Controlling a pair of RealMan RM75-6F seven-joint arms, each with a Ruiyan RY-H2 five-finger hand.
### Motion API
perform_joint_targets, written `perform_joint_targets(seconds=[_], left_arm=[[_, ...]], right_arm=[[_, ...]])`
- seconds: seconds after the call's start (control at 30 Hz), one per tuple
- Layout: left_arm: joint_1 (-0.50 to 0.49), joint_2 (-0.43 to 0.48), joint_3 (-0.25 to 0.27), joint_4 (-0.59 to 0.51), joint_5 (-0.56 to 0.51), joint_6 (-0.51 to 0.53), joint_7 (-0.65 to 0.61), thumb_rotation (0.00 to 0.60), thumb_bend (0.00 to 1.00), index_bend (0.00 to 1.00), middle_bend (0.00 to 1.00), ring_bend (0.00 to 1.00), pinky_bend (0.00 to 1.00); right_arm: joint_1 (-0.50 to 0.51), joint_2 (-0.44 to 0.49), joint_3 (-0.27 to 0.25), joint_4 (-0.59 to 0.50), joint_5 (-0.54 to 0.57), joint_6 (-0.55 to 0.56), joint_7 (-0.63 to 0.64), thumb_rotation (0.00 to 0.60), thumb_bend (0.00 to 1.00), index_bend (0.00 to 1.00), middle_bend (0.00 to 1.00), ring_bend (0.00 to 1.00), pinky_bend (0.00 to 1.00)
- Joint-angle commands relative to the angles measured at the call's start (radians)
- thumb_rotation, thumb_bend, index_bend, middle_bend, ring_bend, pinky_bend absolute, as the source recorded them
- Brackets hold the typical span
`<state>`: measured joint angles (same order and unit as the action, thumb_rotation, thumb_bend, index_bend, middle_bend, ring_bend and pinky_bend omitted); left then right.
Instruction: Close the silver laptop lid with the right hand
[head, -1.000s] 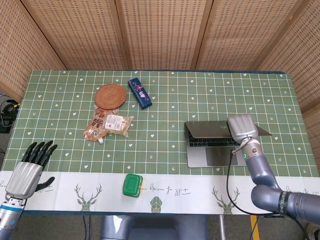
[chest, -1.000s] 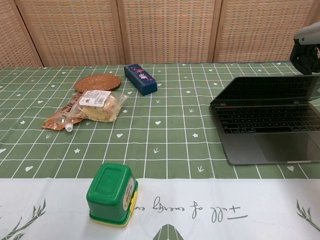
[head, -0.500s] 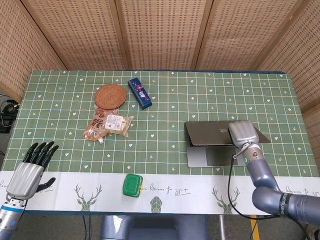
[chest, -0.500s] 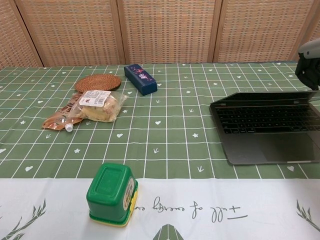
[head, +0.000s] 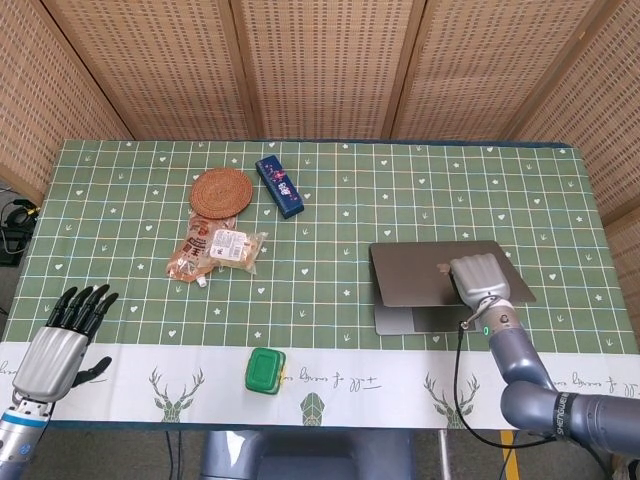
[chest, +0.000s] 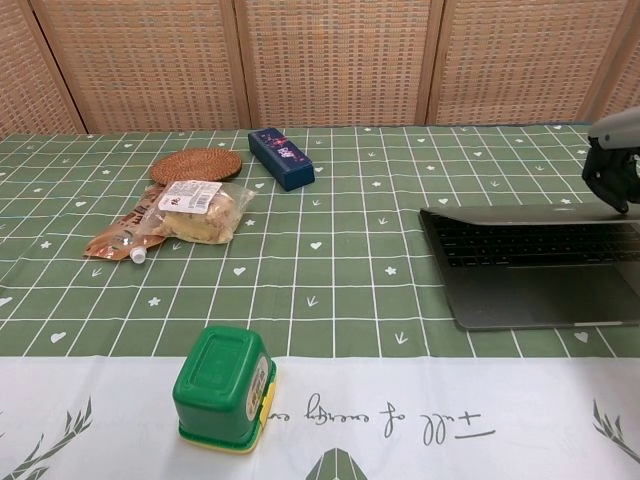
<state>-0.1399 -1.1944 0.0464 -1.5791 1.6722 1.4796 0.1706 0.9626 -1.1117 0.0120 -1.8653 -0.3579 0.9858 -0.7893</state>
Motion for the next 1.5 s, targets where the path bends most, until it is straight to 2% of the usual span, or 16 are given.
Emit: perform_joint_targets(seconds=[0.03, 0.8, 1.5], left_arm=[[0.0, -0.001, 0.001, 0.0, 0.002, 0.001, 0.002, 0.6, 0.2, 0.0, 0.0, 0.0, 0.0], [0.002, -0.008, 0.007, -0.001, 0.016, -0.002, 0.022, 0.6, 0.2, 0.0, 0.0, 0.0, 0.0], [0.006, -0.007, 0.01, -0.004, 0.027, 0.007, 0.024, 0.6, 0.2, 0.0, 0.0, 0.0, 0.0]], right_arm=[[-0.003, -0.007, -0.005, 0.001, -0.005, 0.0, 0.003, 0.6, 1.0, 0.71, 0.61, 0.49, 0.49], [-0.037, -0.086, -0.053, 0.067, -0.038, -0.038, 0.056, 0.6, 1.0, 0.71, 0.61, 0.49, 0.49], [-0.059, -0.174, -0.077, 0.147, -0.08, -0.059, 0.09, 0.6, 0.98, 0.71, 0.61, 0.49, 0.49]])
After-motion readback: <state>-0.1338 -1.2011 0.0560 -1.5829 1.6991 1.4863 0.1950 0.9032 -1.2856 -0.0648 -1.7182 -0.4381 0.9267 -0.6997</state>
